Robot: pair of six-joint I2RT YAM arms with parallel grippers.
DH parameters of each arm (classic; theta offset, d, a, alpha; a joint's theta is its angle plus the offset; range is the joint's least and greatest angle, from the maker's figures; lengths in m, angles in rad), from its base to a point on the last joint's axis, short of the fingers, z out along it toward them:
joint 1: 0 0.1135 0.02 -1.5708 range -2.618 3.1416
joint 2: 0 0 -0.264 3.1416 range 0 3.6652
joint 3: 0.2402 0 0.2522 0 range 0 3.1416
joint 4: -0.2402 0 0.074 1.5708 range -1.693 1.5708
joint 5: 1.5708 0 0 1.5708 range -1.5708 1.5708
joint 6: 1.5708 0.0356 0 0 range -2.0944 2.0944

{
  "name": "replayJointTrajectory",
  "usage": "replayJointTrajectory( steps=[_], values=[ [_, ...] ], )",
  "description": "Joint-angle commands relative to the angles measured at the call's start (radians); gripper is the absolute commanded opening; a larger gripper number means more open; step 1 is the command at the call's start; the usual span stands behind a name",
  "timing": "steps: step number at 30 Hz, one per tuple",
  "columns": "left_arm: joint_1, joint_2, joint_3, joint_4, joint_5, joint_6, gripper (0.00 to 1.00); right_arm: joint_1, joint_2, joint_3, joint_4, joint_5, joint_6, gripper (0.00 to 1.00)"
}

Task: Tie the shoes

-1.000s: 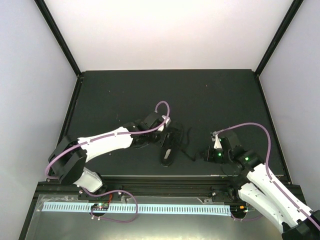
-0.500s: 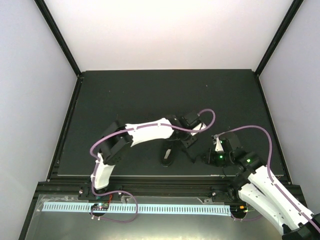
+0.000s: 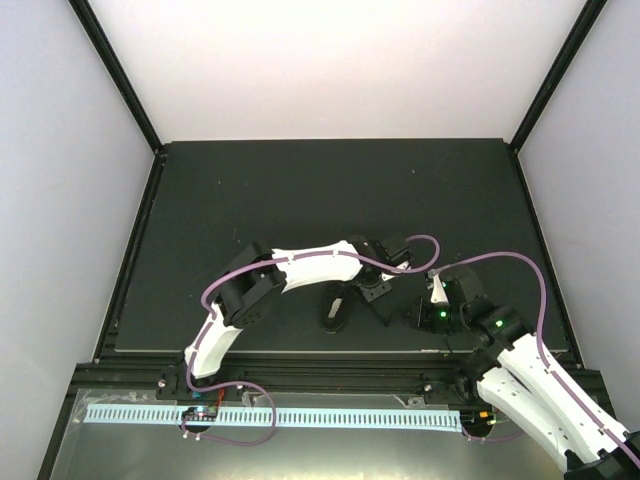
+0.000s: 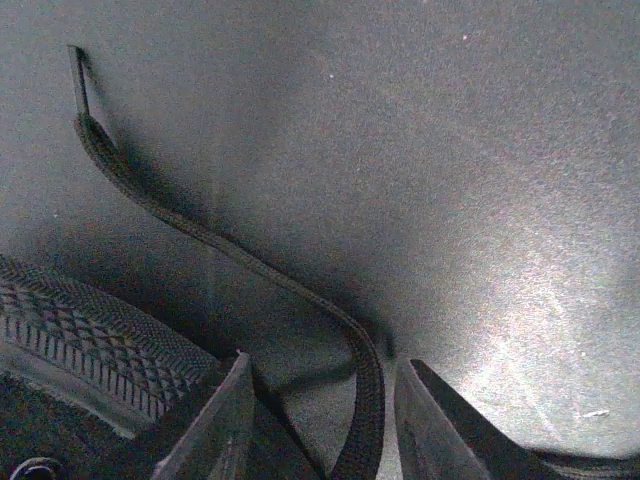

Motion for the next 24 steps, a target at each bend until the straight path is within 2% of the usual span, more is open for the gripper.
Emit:
replayJointTrajectory(
  steps=[1,8,12,14,16,20,24],
  values=[
    [-0.011,0.025,0.037,-0.064,-0.058,0.009,0.37,-0.004,-0.017,0.002,0.017,-0.021,0.018,0.02],
    [-0.023,0.023,0.016,-0.086,-0.039,0.020,0.37,-0.004,-0.018,0.008,0.023,-0.016,0.021,0.02],
    [-0.026,0.033,-0.010,-0.092,-0.043,0.027,0.19,-0.004,-0.021,0.024,0.021,0.000,0.020,0.02],
    [-0.023,0.029,-0.031,-0.076,-0.052,0.022,0.03,-0.004,-0.026,0.035,0.023,0.019,0.021,0.02],
    [-0.011,0.006,-0.045,-0.051,-0.037,-0.011,0.02,-0.004,-0.030,0.046,0.026,0.037,0.023,0.02],
    [0.056,-0.140,-0.122,0.081,0.099,-0.114,0.02,-0.004,-0.031,0.083,0.041,0.074,0.021,0.02],
    [0.166,-0.319,-0.257,0.300,0.407,-0.199,0.01,-0.003,-0.023,0.148,0.105,0.100,0.003,0.02]
  ],
)
